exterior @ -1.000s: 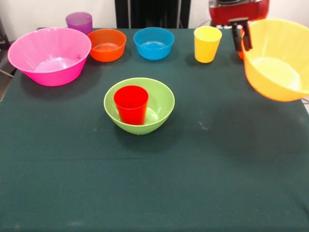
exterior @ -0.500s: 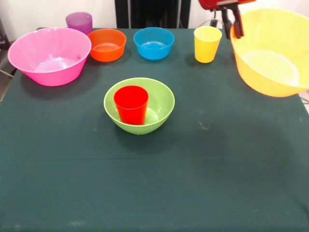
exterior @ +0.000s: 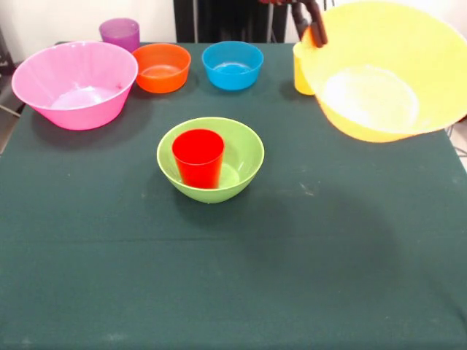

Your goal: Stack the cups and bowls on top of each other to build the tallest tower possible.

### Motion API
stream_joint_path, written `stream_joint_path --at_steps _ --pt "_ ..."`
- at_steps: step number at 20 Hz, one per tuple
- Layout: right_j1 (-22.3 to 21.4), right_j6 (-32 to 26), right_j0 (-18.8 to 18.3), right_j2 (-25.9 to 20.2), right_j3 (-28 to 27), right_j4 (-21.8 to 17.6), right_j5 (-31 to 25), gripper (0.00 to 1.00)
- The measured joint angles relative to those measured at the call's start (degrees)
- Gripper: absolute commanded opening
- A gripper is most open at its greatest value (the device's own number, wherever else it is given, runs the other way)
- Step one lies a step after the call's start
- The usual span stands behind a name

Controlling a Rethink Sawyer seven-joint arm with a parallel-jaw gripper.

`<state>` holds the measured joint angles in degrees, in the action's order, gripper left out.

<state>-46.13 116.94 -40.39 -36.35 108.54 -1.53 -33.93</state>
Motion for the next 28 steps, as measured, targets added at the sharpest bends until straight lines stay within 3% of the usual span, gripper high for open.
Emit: stream_joint_path --at_steps 14,28 --pt "0.0 0.0 -6.0 -2.7 -1.0 -0.1 -8.1 0.0" --pt "3.3 0.0 -10.5 -4.5 -6.8 -5.8 -14.2 0.0"
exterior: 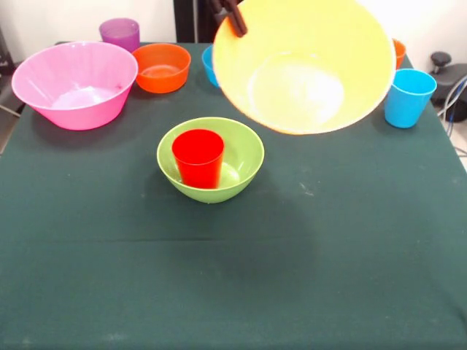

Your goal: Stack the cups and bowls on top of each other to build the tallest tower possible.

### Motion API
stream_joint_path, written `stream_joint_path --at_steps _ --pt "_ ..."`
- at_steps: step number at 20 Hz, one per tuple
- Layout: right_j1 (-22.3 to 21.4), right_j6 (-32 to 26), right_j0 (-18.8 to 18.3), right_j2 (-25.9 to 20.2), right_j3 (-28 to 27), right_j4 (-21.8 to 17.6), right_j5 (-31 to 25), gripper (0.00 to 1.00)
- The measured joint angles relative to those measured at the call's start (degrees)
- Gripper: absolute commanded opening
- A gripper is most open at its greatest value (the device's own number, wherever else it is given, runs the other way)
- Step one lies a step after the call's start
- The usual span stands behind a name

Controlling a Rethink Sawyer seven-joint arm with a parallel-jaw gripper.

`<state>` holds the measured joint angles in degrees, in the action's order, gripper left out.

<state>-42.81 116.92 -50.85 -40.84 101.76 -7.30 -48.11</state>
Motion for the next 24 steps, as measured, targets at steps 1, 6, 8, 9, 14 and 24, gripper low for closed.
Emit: stream_joint_path --at_steps 1,6,8,9,14,24 --pt "0.8 0.0 -0.6 -0.3 -0.9 -0.8 -0.8 0.0" --pt "2.3 -0.4 -2.2 -0.9 -2.5 -2.8 -2.3 0.0" --pt "3.2 -0.8 -3.1 -1.3 -3.5 -4.4 -3.4 0.0" --pt "3.3 -0.8 -3.2 -1.3 -3.6 -4.6 -3.5 0.0" --pt "4.6 -1.7 -4.7 -2.3 -5.4 -7.5 -4.7 0.0" --pt "7.7 -3.4 -6.0 -2.8 -8.1 -11.1 -5.0 0.0"
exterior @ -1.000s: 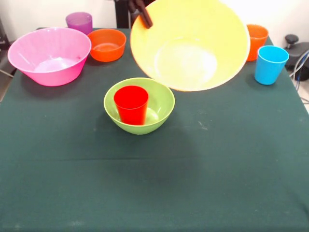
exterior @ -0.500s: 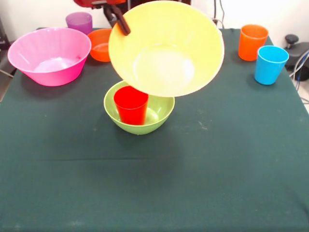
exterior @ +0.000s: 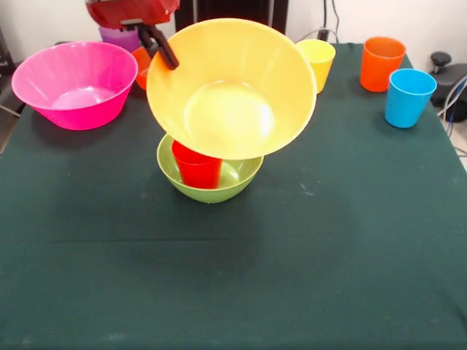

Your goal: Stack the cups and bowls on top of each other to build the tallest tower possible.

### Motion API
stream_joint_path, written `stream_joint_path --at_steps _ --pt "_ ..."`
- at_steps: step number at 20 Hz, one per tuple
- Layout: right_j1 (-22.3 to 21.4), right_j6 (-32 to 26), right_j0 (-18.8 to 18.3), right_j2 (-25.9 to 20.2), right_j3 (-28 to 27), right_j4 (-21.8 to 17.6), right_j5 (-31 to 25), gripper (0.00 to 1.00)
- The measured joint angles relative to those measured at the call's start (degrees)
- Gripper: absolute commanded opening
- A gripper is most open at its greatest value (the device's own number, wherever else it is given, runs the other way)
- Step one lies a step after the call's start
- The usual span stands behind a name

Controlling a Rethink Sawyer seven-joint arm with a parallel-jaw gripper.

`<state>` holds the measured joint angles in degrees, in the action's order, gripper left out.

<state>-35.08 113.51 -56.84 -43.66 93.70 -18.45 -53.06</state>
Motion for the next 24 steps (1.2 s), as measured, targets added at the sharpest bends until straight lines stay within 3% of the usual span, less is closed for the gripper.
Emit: stream_joint_path --at_steps 13,24 --pt "3.8 -2.5 0.0 -0.1 -5.4 -3.4 -3.4 0.0" --pt "2.8 -3.2 -1.5 -0.8 -4.3 -3.5 -3.5 0.0"
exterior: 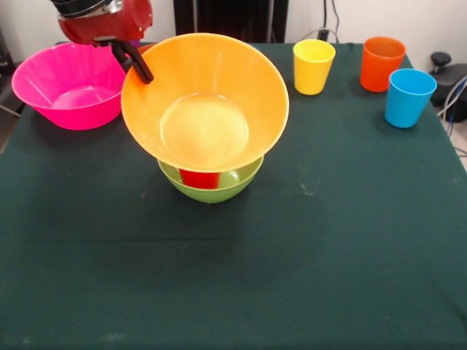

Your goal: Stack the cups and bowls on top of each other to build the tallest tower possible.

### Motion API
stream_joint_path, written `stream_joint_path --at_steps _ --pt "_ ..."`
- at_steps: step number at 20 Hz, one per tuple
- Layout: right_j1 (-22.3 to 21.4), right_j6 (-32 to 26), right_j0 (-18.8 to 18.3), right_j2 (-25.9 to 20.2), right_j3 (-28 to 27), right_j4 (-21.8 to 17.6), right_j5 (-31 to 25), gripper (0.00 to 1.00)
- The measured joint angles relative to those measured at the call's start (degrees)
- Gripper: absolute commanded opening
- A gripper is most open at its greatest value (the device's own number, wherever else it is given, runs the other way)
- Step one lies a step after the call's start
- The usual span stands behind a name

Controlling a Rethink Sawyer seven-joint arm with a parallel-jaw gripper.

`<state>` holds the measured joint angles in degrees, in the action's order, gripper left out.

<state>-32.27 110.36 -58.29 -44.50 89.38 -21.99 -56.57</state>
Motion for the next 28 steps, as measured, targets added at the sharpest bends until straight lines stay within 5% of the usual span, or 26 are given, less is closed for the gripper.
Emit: stream_joint_path --at_steps 28 --pt "-1.6 0.0 -2.1 -1.6 8.6 -6.4 4.0 0.0"
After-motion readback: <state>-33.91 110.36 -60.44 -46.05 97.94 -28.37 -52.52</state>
